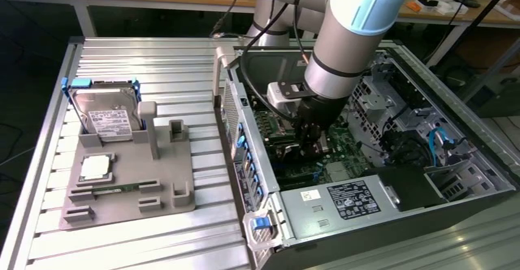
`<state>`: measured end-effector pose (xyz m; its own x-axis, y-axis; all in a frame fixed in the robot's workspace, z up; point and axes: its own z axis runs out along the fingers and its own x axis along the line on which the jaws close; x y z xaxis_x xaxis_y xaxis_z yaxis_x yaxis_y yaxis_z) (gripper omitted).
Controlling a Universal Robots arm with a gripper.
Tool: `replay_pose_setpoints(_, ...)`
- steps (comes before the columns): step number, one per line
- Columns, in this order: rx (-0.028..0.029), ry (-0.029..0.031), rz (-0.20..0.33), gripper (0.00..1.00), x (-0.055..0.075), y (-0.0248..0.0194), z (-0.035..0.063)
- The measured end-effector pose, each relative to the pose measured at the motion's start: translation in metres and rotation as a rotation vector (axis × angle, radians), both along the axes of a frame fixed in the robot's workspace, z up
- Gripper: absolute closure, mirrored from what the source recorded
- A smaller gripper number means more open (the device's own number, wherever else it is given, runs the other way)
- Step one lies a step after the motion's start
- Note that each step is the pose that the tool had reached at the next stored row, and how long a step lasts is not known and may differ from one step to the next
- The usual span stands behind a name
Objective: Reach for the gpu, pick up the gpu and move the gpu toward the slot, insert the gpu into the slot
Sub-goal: 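Insert the gpu into the slot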
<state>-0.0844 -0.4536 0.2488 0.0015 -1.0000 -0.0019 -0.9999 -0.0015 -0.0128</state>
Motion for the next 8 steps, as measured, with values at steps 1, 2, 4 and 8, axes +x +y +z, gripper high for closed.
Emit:
replay_pose_setpoints(1, 0.0000, 0.0000, 0.000, 0.73, 0.0000, 0.0000, 0.0000)
replay_pose_setpoints(2, 0.0000, 0.0000, 0.000, 0.73, 0.0000, 0.0000, 0.0000)
replay_pose_setpoints(4, 0.0003, -0.0003, 0.000, 0.73, -0.0001, 0.0000, 0.0001)
replay_pose_setpoints(8, 0.0000, -0.0001, 0.000, 0.73, -0.0007, 0.0000, 0.0002)
